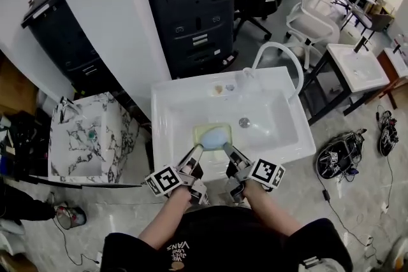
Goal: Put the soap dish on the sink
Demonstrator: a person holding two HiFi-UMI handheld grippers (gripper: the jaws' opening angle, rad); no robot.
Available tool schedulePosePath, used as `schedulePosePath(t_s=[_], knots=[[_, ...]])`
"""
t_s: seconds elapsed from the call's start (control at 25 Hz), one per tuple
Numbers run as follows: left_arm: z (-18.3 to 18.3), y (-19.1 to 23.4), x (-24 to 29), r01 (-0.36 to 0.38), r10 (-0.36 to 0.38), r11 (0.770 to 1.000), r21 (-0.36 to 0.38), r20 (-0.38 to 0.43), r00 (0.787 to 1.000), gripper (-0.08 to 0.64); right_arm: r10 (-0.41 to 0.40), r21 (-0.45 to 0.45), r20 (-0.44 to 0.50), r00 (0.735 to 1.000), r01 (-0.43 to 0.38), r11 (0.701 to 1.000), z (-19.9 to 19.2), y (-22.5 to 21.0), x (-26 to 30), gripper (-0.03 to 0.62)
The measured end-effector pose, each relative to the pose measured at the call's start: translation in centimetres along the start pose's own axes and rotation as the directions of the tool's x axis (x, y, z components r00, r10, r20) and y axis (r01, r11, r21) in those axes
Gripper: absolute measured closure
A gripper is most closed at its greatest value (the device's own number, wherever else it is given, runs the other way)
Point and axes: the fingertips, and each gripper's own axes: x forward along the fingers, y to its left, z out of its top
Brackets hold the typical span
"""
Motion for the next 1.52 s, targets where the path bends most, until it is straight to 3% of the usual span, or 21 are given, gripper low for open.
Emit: schedulePosePath(t_s=[0.24, 0.6, 1.52], knots=[[1.1, 1.1, 0.3, 0.016, -0.017, 1.000, -0.019, -0.069, 0.997, 0.422, -0.036, 0.015, 0.062, 0.997, 0.035, 0.999, -0.4, -0.1, 1.1, 0.514], [1.6, 2.1, 2.7, 0.008, -0.011, 0.999, -0.035, -0.096, 0.995, 0.422, -0.070, 0.060, 0.087, 0.994, 0.065, 0.996, 1.1, -1.6, 2.4, 0.514], [6.4, 5.6, 11.5, -0.082, 0.085, 0.995, -0.059, 0.035, 0.996, 0.422, -0.065, 0.039, -0.074, 0.995, 0.068, 0.997, 8.6, -5.0, 11.6, 0.514]])
